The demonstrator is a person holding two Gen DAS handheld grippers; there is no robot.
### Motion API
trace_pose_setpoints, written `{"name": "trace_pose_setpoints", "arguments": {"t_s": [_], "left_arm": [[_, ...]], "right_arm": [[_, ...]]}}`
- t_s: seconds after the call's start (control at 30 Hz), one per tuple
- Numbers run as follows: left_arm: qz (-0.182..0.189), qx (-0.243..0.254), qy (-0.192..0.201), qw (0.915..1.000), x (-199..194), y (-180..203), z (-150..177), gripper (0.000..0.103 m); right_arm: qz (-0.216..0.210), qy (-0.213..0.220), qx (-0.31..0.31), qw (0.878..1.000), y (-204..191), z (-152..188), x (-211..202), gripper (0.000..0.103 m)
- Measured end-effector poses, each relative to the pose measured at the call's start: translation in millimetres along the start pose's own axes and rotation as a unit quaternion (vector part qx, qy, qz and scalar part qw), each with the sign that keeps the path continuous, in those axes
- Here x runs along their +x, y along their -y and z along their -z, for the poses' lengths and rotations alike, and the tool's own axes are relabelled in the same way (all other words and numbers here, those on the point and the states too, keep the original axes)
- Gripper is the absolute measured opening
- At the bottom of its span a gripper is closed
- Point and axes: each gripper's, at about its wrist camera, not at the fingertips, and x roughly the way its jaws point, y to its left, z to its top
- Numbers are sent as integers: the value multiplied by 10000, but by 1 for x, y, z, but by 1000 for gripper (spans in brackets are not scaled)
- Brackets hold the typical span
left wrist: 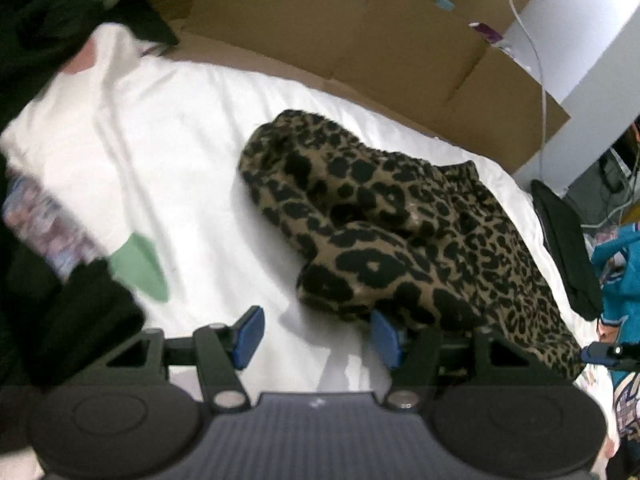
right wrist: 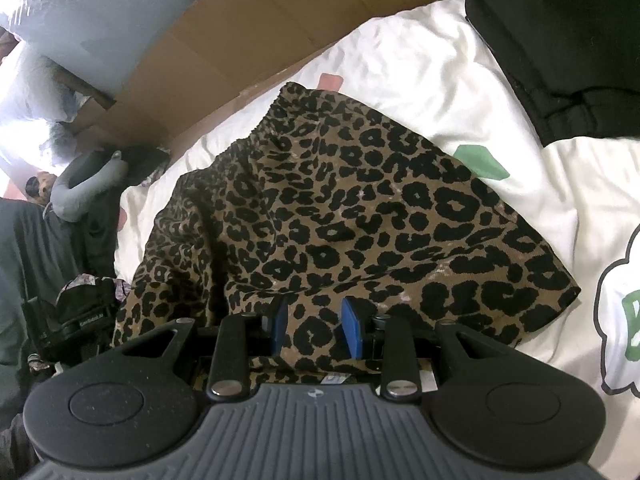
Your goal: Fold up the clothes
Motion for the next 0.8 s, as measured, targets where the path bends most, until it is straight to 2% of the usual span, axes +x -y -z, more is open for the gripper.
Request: {"name": "trace_pose_setpoints", "arguments": {"t_s": [0.13, 0.4, 0.6, 0.63, 0.7, 0.77, 0.8], "left_arm": [[103, 335, 89, 9993, 14, 12, -10, 68], [511, 547, 90, 9972, 46, 26, -20, 69], [638, 838, 68, 9944, 58, 33, -14, 68], [644, 843, 36, 9944, 59, 32, -13, 66], [668, 815, -16, 9944, 60, 30, -11, 55], [761, 656, -135, 9948, 57, 25, -10, 24], [830, 496, -201, 9951, 54, 22, -10, 20]], "right_arm": [[15, -68, 3, 10000, 1, -3, 7, 32], [38, -189, 16, 9998, 4, -8, 22, 32], [70, -270, 9, 9996, 6, -9, 30, 32], [75, -279, 2, 9996, 7, -9, 30, 32], [79, -288, -1, 9996, 6, -9, 31, 32], [81, -291, 2, 9995, 6, -9, 31, 32], [80, -291, -6, 9995, 5, -9, 31, 32]]}}
